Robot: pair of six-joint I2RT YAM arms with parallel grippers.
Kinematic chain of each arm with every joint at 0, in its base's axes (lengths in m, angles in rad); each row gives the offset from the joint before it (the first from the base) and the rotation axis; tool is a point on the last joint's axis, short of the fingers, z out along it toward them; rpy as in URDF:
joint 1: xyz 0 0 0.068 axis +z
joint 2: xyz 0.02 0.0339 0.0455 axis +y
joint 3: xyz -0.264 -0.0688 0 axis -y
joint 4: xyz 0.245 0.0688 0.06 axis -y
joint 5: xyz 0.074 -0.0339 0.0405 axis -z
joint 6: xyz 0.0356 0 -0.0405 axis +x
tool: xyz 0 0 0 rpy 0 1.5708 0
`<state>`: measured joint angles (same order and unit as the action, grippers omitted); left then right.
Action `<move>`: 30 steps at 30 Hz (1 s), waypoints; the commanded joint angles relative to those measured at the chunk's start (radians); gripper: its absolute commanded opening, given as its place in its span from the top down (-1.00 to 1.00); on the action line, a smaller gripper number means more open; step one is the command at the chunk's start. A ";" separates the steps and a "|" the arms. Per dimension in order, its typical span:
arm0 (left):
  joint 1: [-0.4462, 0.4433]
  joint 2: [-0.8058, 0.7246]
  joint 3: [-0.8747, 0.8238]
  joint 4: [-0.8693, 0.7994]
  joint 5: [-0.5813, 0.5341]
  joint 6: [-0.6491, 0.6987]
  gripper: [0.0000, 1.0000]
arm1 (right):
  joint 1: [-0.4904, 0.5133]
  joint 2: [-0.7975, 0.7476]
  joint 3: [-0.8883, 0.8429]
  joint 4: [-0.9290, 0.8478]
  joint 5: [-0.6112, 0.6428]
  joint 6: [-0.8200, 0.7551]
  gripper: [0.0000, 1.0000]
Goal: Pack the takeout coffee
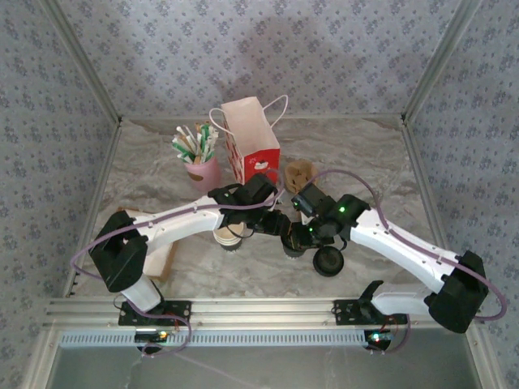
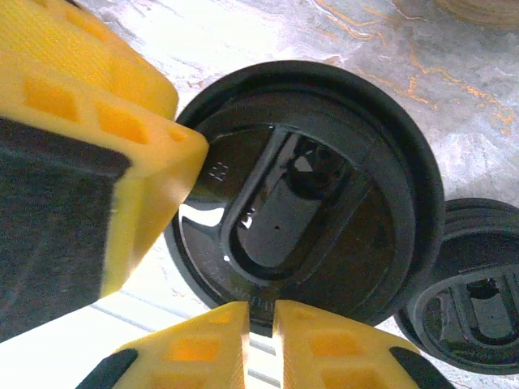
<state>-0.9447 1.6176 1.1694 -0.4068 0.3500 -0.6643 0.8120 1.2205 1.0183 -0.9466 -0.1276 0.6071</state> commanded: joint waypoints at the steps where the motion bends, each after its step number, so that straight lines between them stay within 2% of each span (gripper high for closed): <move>1: -0.007 -0.027 -0.004 -0.046 -0.029 -0.004 0.39 | 0.006 0.008 0.062 -0.059 0.023 0.011 0.55; 8: 0.000 -0.119 0.014 -0.055 -0.077 -0.012 0.26 | -0.013 -0.062 0.159 -0.112 0.059 -0.013 0.22; 11: 0.000 -0.163 0.026 -0.072 -0.099 -0.012 0.20 | -0.024 -0.100 0.166 -0.123 0.077 -0.016 0.01; 17: 0.000 -0.294 0.027 -0.110 -0.140 -0.008 -0.06 | -0.069 -0.190 0.227 -0.166 0.113 -0.050 -0.53; 20: 0.000 -0.372 0.030 -0.143 -0.174 0.007 -0.36 | -0.084 -0.210 0.249 -0.188 0.115 -0.084 -0.99; 22: 0.000 -0.416 0.046 -0.188 -0.200 0.021 -0.55 | -0.082 -0.213 0.265 -0.184 0.118 -0.096 -1.00; 24: -0.002 -0.448 0.068 -0.248 -0.223 0.030 -0.66 | -0.080 -0.207 0.273 -0.171 0.139 -0.098 -1.00; 29: -0.006 -0.549 0.071 -0.343 -0.269 0.024 -0.80 | -0.067 -0.160 0.287 -0.174 0.177 -0.026 -1.00; 30: -0.006 -0.571 0.063 -0.354 -0.278 0.021 -0.98 | -0.063 -0.149 0.286 -0.169 0.172 -0.027 -1.00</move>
<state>-0.9447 1.0958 1.2175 -0.6720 0.1181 -0.6525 0.7368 1.0496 1.2819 -1.0954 0.0162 0.5537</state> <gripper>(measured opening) 0.969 0.998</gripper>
